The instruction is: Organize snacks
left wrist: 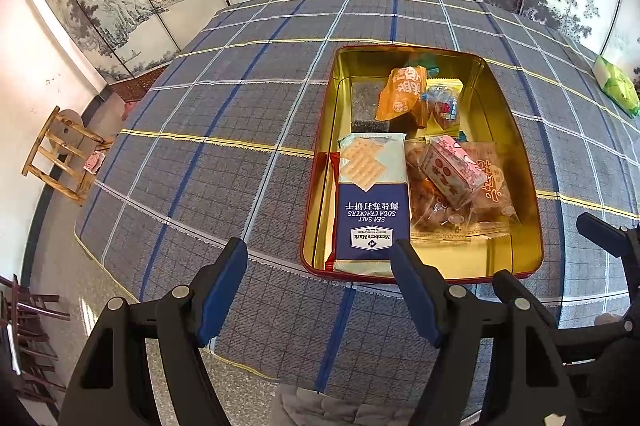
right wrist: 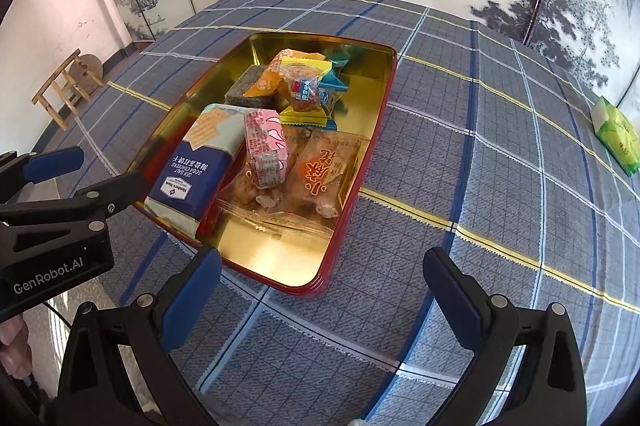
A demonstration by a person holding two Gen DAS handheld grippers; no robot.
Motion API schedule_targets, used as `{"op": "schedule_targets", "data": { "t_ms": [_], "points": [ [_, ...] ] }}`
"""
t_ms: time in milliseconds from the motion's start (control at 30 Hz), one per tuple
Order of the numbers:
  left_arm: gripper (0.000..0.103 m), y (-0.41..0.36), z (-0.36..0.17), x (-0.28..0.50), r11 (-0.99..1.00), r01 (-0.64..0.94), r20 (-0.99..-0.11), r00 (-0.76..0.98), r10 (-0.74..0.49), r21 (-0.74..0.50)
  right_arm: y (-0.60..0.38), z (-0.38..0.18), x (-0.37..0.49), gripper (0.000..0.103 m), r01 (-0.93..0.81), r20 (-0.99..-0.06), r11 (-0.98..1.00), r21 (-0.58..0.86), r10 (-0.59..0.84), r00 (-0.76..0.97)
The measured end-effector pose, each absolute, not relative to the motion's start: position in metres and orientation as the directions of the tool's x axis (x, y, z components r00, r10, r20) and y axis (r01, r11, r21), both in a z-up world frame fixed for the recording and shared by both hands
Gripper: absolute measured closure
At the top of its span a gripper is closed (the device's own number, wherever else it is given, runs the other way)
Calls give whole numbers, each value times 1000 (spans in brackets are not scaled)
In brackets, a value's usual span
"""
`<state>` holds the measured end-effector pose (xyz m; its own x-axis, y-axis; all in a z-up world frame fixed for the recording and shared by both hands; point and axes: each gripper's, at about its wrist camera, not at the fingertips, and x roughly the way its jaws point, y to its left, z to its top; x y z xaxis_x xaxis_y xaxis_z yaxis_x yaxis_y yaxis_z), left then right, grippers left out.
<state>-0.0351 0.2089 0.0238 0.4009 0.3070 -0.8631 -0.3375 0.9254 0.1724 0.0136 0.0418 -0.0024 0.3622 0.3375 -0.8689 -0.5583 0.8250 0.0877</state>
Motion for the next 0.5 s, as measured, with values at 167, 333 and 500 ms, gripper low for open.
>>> {"op": "schedule_targets", "data": {
  "t_ms": [167, 333, 500],
  "points": [
    [31, 208, 25, -35, 927, -335, -863, 403, 304, 170, 42, -2, 15, 3, -559, -869, 825, 87, 336, 362],
    [31, 208, 26, -35, 928, -333, -864, 403, 302, 169, 42, -2, 14, 3, -558, -869, 825, 85, 336, 364],
    [31, 209, 25, -35, 928, -335, -867, 401, 297, 163, 42, -3, 16, 3, -554, -873, 828, 78, 325, 363]
  ]
}}
